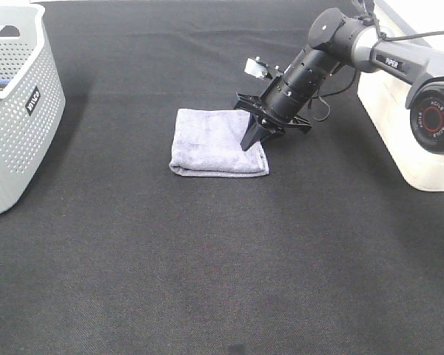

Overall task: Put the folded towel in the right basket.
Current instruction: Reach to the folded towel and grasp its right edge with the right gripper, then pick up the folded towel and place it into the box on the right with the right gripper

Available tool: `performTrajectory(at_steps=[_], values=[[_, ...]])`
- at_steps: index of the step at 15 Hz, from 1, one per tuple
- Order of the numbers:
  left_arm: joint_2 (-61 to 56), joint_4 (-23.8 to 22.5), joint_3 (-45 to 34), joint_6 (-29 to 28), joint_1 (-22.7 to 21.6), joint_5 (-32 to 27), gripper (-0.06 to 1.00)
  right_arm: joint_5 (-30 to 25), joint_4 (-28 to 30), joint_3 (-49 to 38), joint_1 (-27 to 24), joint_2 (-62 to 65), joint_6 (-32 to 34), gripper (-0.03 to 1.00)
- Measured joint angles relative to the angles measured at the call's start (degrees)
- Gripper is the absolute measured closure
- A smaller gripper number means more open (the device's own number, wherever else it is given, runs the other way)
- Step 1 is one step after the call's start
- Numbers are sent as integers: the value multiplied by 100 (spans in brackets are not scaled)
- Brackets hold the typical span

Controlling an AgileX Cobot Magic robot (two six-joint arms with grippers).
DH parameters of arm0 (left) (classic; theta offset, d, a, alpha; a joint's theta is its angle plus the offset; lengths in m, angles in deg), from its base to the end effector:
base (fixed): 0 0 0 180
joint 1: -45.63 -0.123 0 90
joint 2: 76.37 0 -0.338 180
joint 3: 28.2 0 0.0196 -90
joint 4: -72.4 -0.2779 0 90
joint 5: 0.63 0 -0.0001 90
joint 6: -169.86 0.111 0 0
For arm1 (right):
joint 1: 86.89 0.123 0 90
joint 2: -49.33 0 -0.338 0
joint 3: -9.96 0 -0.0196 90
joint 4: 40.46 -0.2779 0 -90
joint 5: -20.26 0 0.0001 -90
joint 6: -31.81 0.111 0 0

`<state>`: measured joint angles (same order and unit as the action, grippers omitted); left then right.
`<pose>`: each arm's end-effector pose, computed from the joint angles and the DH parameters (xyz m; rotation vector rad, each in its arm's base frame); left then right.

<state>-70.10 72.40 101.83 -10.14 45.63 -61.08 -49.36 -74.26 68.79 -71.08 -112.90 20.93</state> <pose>-0.0167 0.0000 0.2807 0.0000 2.0366 0.0000 0.5752 0.2231 0.0877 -0.4220 2.8959 0.8559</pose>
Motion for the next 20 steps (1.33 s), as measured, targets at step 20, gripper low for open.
performTrajectory(at_steps=[20], values=[[0, 0, 0, 0, 0, 0, -3, -57, 2979, 550, -401, 3913, 57, 91]])
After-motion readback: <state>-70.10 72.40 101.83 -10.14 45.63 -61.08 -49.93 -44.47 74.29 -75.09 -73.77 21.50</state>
